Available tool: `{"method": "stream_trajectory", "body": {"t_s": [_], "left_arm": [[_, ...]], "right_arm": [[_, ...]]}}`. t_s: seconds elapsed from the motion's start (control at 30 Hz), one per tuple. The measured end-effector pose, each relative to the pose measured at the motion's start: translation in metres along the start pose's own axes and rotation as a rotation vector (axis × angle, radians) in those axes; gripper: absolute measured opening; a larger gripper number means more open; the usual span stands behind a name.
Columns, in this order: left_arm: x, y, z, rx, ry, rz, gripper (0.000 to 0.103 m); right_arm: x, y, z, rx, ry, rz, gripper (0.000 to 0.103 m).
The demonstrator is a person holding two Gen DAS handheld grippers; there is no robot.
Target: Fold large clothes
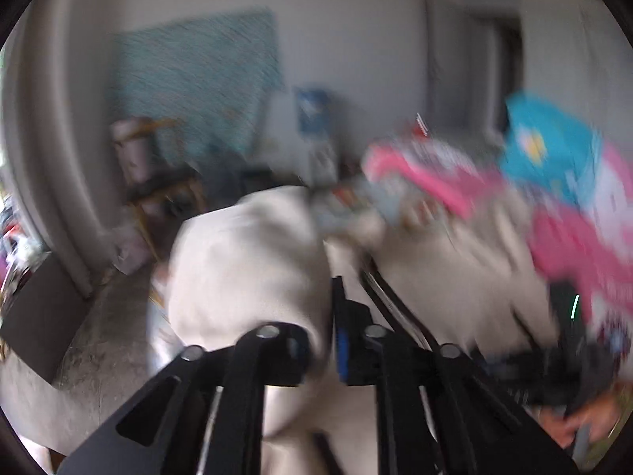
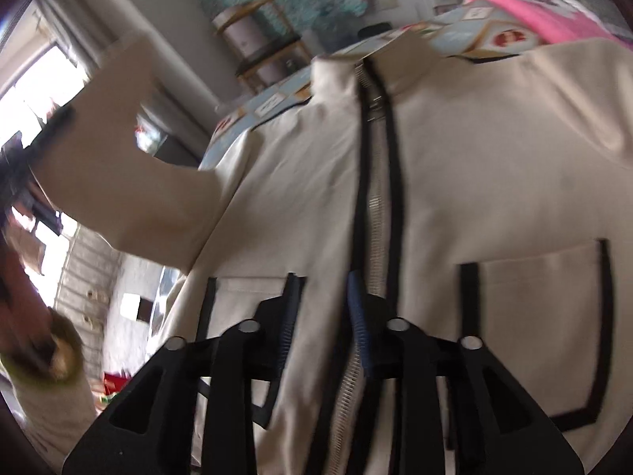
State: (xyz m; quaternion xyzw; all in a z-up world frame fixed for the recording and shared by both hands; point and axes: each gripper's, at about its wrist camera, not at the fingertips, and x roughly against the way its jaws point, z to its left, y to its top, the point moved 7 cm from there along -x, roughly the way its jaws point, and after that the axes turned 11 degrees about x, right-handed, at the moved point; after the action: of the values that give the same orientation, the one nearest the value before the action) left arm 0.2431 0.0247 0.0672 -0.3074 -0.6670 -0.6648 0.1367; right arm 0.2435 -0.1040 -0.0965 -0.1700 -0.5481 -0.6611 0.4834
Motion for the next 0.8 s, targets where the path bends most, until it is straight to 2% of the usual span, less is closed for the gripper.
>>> {"method": "stream_trajectory", "body": {"t_s": [0.03,0.1,0.2,0.27,0.33,0.4,0.57,0.8], "left_arm": [[-0.019,-0.021,-0.016,-0.017,0.006,0.081,0.028],[-0.051,-0.062,-0.031,0.002,0.021,0.228,0.032],[-0.068,-0.099,-0.032,0.08,0.003,0.327,0.038],[-0.063,-0.109,-0.027,0.134,-0.009,0.324,0.05],[-0.051,-0.113,-0.028,0.168,-0.028,0.307,0.054],[-0.04,-0.114,-0.022,0.204,-0.033,0.297,0.055],[-0.014,-0.113,-0.001,0.269,-0.004,0.264,0.056],[-0.008,-0.119,0.032,0.318,0.128,0.22,0.056]], "right_arm": [[0.006,-0.002,-0.007,-0.015,-0.007,-0.009,0.038],[0.015,-0.006,-0.018,-0.035,-0.013,-0.015,0.044],[0.023,-0.015,-0.035,-0.062,-0.031,-0.005,0.046],[0.023,-0.019,-0.043,-0.08,-0.024,0.001,0.047],[0.023,-0.022,-0.047,-0.098,-0.015,0.008,0.048],[0.02,-0.023,-0.05,-0.115,-0.004,0.018,0.048],[0.02,-0.024,-0.049,-0.125,0.005,0.021,0.059],[0.033,-0.025,-0.058,-0.183,0.04,0.032,0.059]]}}
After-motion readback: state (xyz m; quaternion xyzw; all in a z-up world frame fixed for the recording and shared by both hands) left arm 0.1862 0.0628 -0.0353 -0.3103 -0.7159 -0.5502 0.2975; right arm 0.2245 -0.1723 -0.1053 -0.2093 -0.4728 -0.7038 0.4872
